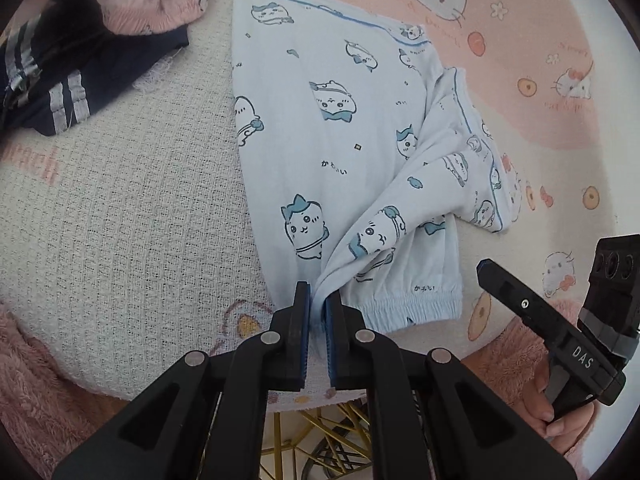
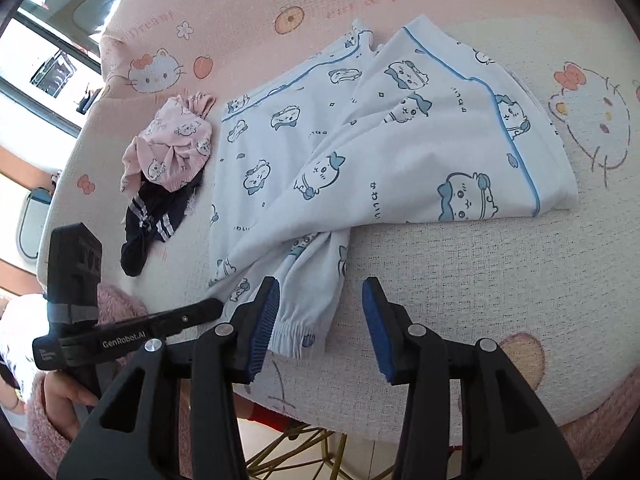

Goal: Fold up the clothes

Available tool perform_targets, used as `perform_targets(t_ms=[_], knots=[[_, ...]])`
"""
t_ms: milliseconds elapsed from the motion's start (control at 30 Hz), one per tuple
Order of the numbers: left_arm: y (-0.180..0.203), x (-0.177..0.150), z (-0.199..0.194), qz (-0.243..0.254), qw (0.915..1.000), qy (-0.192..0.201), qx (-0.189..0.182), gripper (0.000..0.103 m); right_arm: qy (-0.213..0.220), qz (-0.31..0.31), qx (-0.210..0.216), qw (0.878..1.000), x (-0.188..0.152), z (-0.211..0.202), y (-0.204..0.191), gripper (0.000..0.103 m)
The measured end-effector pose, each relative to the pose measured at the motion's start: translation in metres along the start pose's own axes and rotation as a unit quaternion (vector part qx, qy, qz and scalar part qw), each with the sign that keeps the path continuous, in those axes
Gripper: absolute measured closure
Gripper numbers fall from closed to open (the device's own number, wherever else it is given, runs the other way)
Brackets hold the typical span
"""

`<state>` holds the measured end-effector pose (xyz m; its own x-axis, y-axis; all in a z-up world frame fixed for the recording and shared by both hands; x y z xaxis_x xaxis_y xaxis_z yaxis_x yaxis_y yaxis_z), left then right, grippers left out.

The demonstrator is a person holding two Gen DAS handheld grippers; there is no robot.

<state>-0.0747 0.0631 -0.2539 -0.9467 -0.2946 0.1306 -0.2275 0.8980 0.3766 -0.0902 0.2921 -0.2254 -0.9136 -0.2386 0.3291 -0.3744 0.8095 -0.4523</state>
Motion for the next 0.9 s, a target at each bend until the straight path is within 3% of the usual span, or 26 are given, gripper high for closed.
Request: perform_targets(t_ms=[200, 267, 333, 367, 467, 567, 633, 767, 900], knots=[[-0.001, -0.002, 0.005, -0.007, 0.9999, -0.007, -0.010, 0.096, -0.013, -0.015, -0.035, 0.999, -0.005, 0.006, -0.007, 0.059], [-0.008, 0.001, 0.003, -0.049, 0.9965, -0.011, -0.066, 0.095, -0.015, 0.008, -0.033, 0.999, -0.004, 0.006, 0.001, 0.060], [-0.014, 0.008, -0.002, -0.096, 0.9873, -0.009, -0.127, 0.095, 0.003, 0.009, -0.015, 1.000, -0.003, -0.009, 0.000, 0.059], [-0.010, 0.014, -0.006, -0.093, 0.9866, -0.001, -0.134, 0.095, 0.013, 0.002, -0.003, 1.000, -0.004, -0.020, -0.003, 0.060], [0.011, 0.028, -0.018, -0.061, 0.9886, 0.016, -0.137, 0.095, 0.004, -0.045, -0.015, 0.999, -0.012, -0.037, -0.014, 0.060], [0.022, 0.036, -0.023, -0.052, 0.9863, 0.023, -0.155, 0.095, -0.021, -0.068, -0.058, 0.996, -0.027, -0.024, -0.015, 0.059], [0.029, 0.037, -0.022, -0.057, 0.9837, 0.027, -0.168, 0.095, -0.038, -0.075, -0.059, 0.995, -0.031, -0.009, -0.020, 0.059], [0.023, 0.033, -0.027, -0.071, 0.9809, 0.031, -0.178, 0.095, -0.007, -0.108, -0.071, 0.992, -0.026, 0.005, -0.039, 0.060], [0.012, 0.027, -0.028, -0.064, 0.9866, 0.041, -0.144, 0.095, -0.011, -0.108, -0.101, 0.989, -0.021, 0.021, -0.041, 0.060]])
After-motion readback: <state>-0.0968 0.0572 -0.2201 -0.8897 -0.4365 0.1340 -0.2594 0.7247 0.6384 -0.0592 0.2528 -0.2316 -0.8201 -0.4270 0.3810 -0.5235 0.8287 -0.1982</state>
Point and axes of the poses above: each gripper's, at about its wrist camera, not at the fingertips, and z roughly the way its jaws point, y to its right, x to its top, the point moved 2 cm from there along z, roughly the way its jaws point, and after that the axes turned 4 degrees about x, right-handed, at the moved point
